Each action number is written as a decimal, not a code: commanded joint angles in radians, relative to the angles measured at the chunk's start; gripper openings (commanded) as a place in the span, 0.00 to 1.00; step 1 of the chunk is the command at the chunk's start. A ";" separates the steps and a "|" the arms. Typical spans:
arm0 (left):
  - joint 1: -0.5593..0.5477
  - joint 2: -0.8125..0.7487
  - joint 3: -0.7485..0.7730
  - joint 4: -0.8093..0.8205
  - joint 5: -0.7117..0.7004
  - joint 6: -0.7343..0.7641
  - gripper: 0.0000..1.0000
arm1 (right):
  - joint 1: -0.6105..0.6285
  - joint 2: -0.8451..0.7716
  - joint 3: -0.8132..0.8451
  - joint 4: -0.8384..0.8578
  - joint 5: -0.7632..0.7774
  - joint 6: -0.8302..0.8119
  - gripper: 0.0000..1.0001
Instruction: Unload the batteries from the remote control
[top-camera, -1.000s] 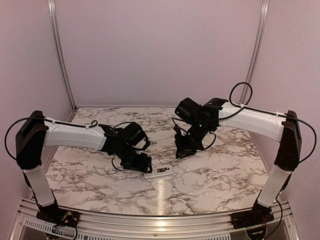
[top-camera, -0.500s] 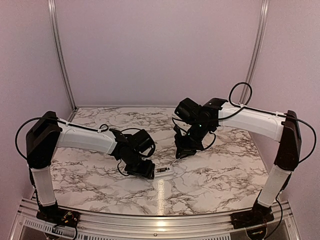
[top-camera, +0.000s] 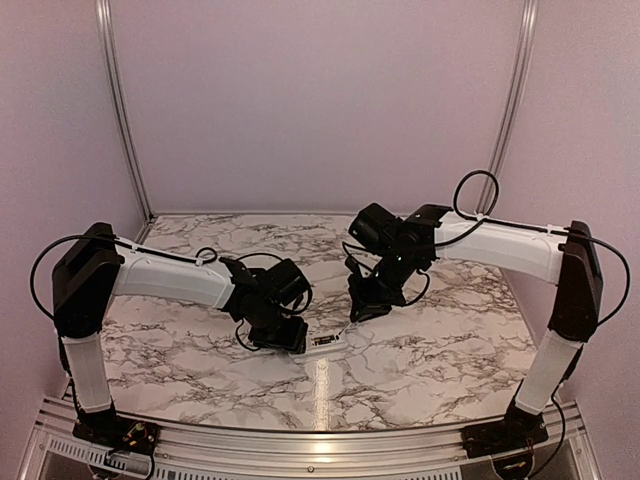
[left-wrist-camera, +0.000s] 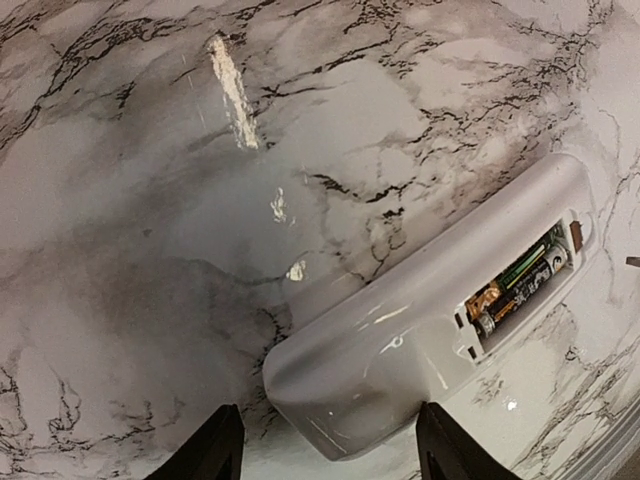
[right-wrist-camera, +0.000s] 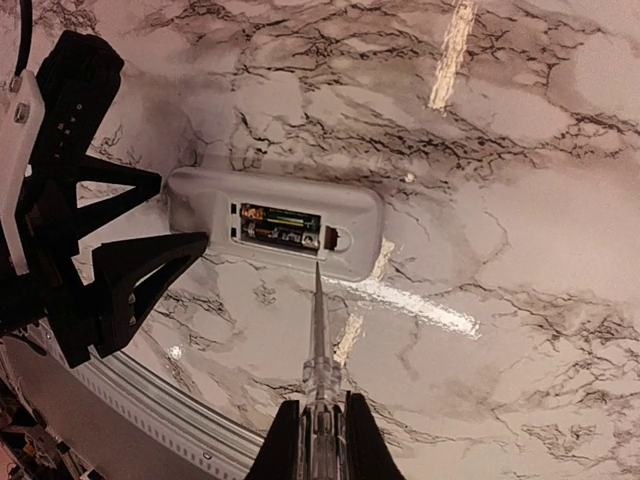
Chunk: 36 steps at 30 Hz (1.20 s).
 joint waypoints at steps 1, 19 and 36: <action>-0.009 0.019 0.027 -0.022 -0.019 -0.013 0.62 | 0.012 -0.006 -0.007 0.051 -0.007 -0.020 0.00; -0.037 0.069 0.050 -0.042 -0.032 0.000 0.58 | 0.011 0.056 -0.038 0.100 -0.009 -0.039 0.00; -0.041 0.079 0.052 -0.047 -0.036 0.017 0.54 | 0.012 0.093 -0.035 0.091 0.008 -0.056 0.00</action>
